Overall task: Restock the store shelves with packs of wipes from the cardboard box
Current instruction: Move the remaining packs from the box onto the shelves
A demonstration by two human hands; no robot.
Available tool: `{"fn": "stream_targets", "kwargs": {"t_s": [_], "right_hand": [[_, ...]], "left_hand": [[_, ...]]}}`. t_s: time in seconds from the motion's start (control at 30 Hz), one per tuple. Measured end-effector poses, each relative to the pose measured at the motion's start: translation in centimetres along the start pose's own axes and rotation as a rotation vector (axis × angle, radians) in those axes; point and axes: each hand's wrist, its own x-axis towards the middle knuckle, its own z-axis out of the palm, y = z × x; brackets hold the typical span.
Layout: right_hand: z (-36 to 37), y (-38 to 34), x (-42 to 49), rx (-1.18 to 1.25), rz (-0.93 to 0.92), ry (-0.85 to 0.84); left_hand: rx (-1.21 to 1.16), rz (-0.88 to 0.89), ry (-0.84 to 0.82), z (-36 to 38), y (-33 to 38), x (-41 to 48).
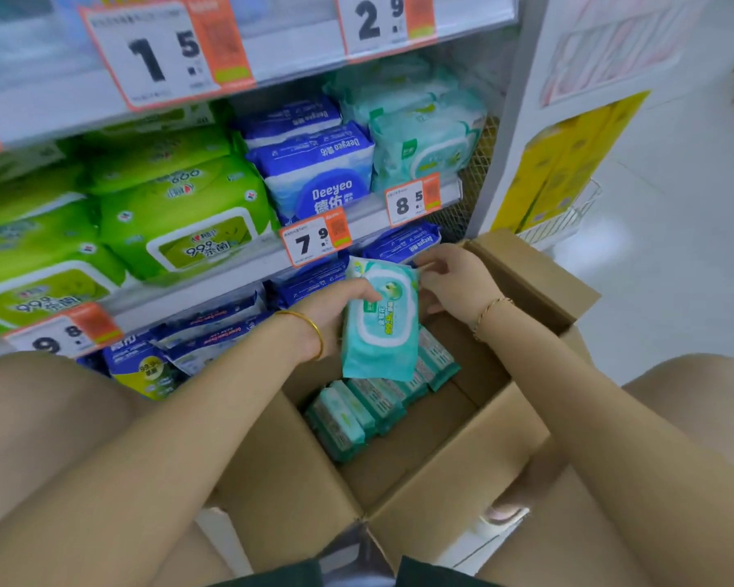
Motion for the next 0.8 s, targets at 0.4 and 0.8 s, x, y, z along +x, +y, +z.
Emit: {"fn": "stream_targets", "kwargs": {"t_s": [0.4, 0.8], "right_hand": [[-1.8, -3.3, 0.0, 0.316, -0.052, -0.284], [-4.0, -6.5, 0.7, 0.682, -0.254, -0.224]], "left_hand": [[0.303, 0.137, -0.08, 0.2, 4.5, -3.1], [0.601, 0.481, 0.174, -1.5, 9.6, -7.7]]}}
